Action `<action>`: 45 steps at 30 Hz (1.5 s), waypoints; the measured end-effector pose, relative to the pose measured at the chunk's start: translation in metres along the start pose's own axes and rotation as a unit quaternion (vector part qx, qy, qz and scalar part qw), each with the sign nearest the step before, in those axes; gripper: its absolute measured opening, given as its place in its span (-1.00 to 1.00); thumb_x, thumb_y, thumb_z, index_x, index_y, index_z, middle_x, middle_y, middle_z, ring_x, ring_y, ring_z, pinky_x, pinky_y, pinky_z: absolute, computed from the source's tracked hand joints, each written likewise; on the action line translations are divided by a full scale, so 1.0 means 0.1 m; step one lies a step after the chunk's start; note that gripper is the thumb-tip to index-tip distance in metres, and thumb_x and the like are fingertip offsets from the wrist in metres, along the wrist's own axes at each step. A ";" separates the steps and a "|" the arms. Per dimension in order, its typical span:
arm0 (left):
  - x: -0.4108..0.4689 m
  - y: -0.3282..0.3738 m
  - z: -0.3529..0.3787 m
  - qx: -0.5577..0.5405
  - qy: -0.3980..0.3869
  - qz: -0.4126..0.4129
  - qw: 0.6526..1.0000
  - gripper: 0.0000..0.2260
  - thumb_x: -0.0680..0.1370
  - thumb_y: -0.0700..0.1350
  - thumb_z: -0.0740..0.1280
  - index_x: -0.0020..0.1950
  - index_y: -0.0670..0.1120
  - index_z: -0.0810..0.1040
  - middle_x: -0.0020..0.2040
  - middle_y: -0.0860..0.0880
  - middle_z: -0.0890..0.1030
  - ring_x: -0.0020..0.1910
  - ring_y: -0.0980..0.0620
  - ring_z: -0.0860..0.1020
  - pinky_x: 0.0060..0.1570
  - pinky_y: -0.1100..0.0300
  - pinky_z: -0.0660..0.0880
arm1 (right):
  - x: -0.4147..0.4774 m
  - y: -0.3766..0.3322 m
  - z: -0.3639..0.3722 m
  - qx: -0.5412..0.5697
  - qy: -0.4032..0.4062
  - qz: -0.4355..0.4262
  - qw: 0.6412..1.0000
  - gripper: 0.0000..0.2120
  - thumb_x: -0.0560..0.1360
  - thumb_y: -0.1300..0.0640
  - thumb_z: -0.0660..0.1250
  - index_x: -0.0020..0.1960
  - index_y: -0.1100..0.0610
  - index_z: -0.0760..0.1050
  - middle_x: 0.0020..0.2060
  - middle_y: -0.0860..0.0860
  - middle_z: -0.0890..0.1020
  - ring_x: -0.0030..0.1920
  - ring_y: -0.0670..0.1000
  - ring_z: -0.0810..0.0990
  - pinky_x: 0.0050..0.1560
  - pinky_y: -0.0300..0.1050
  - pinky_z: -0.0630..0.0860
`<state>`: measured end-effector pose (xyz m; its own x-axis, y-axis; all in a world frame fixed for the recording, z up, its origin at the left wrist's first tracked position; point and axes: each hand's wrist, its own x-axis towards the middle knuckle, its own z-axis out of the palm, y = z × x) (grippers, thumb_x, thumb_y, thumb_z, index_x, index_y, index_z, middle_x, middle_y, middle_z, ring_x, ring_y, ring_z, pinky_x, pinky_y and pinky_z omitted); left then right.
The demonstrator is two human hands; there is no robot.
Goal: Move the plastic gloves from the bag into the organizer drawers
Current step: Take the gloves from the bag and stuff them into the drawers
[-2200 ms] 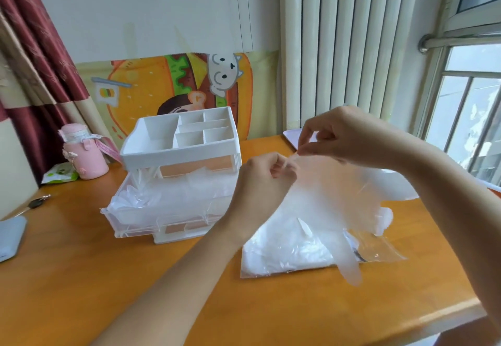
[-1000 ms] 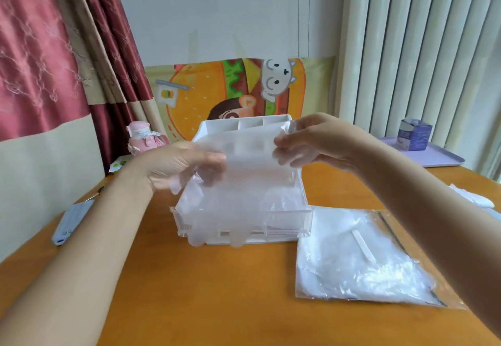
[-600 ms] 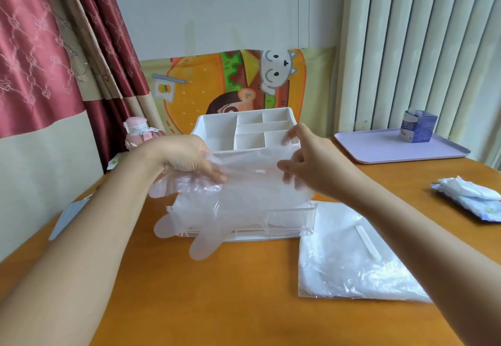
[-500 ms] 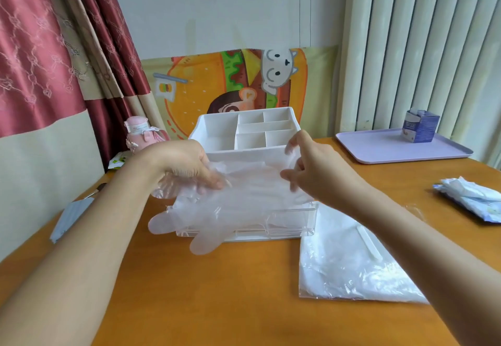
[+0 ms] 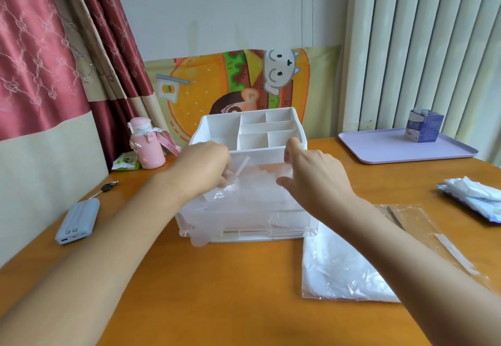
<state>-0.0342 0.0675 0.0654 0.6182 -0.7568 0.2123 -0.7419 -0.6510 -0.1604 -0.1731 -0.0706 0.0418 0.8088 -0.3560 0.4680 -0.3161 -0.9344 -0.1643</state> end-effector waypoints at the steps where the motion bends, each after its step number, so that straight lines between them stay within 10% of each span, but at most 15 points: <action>1: 0.00 0.03 0.03 0.025 0.000 0.017 1.000 -0.77 0.35 -0.25 0.37 -0.42 -0.07 0.37 -0.44 -0.05 0.34 -0.38 -0.08 0.30 -0.45 0.17 0.14 | -0.01 0.00 -0.02 -0.006 0.011 -0.005 1.000 -0.68 0.51 0.02 0.37 0.08 0.11 0.28 -0.17 0.00 0.46 -0.26 0.09 0.41 -0.35 -0.08 0.29; 6: 0.01 0.09 0.04 0.103 0.020 0.033 0.994 -0.66 0.46 -0.24 0.30 -0.42 -0.10 0.21 -0.43 -0.11 0.28 -0.29 -0.23 0.41 -0.47 0.14 0.09 | 0.00 0.01 -0.12 0.080 0.096 -0.126 0.984 -0.72 0.32 0.47 0.39 -0.10 0.14 0.53 -0.16 0.05 0.54 -0.20 0.09 0.52 -0.25 0.00 0.49; 10: 0.00 0.12 0.03 0.111 0.018 0.021 0.993 -0.64 0.49 -0.22 0.31 -0.41 -0.09 0.19 -0.34 -0.16 0.39 -0.18 -0.24 0.51 -0.35 0.13 0.21 | 0.01 -0.07 -0.11 0.125 -0.122 -0.161 0.971 -0.68 0.54 0.35 0.23 0.09 0.03 0.64 0.02 -0.04 0.65 -0.08 -0.10 0.58 -0.03 -0.30 0.48; 14: -0.03 0.11 0.06 0.095 0.021 0.009 0.995 -0.67 0.50 -0.18 0.31 -0.40 -0.09 0.25 -0.40 -0.03 0.29 -0.25 -0.14 0.41 -0.29 0.15 0.27 | 0.10 -0.11 -0.04 0.055 -0.280 -0.153 0.946 -0.58 0.61 0.22 0.19 0.43 -0.05 0.36 0.42 -0.07 0.38 0.39 -0.02 0.37 0.37 -0.14 0.27; 20: -0.14 0.02 -0.05 0.053 0.070 -0.011 0.996 -0.89 0.54 -0.05 0.35 -0.05 -0.07 0.61 -0.12 -0.04 0.63 -0.05 -0.11 0.58 -0.22 0.16 0.39 | 0.29 -0.16 0.01 -0.075 -0.357 -0.198 0.910 -0.44 0.60 -0.04 0.20 0.54 -0.10 0.08 0.53 -0.06 0.17 0.49 0.04 0.17 0.45 -0.06 0.12; 26: -0.37 0.02 -0.19 -0.056 0.206 -0.021 0.977 -0.75 0.55 -0.05 0.36 0.22 -0.03 0.55 0.15 0.03 0.60 0.13 0.00 0.54 -0.04 0.15 0.39 | 0.38 -0.20 0.10 -0.109 -0.378 -0.205 0.896 -0.40 0.58 -0.17 0.16 0.55 -0.07 0.05 0.51 -0.04 0.20 0.49 0.04 0.16 0.42 -0.06 0.12; 30: -0.38 0.11 -0.15 -0.177 0.055 0.021 0.982 -0.86 0.57 -0.06 0.33 0.08 0.01 0.65 0.02 0.08 0.65 -0.01 0.14 0.58 0.00 0.25 0.50 | 0.46 -0.20 0.12 -0.097 -0.390 -0.207 0.892 -0.31 0.53 -0.17 0.27 0.55 -0.08 0.04 0.50 -0.03 0.21 0.47 0.05 0.20 0.41 -0.07 0.15; 36: -0.20 0.02 0.01 -0.157 -0.169 -0.007 0.973 -0.52 0.57 0.10 0.30 0.48 0.04 0.34 0.48 0.10 0.34 0.41 0.06 0.35 0.36 0.18 0.29 | 0.56 -0.15 0.06 -0.099 -0.436 -0.183 0.876 -0.09 0.37 -0.17 0.46 0.55 -0.09 0.02 0.52 -0.08 0.16 0.49 0.04 0.15 0.43 -0.05 0.14; 45: -0.07 0.14 0.09 -0.214 -0.254 -0.033 0.943 -0.29 0.52 0.22 0.31 0.57 0.04 0.12 0.54 0.05 0.22 0.48 0.00 0.25 0.36 0.18 0.23 | 0.66 -0.14 0.11 -0.109 -0.457 -0.182 0.864 0.03 0.27 -0.08 0.57 0.54 -0.12 0.01 0.51 -0.07 0.18 0.45 0.11 0.25 0.42 0.03 0.27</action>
<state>-0.0460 0.0633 0.0529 0.6311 -0.7157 -0.2992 -0.6662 -0.6976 0.2636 -0.1101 -0.0811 0.0653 0.8967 0.0043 -0.4427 0.0358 -0.9974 0.0628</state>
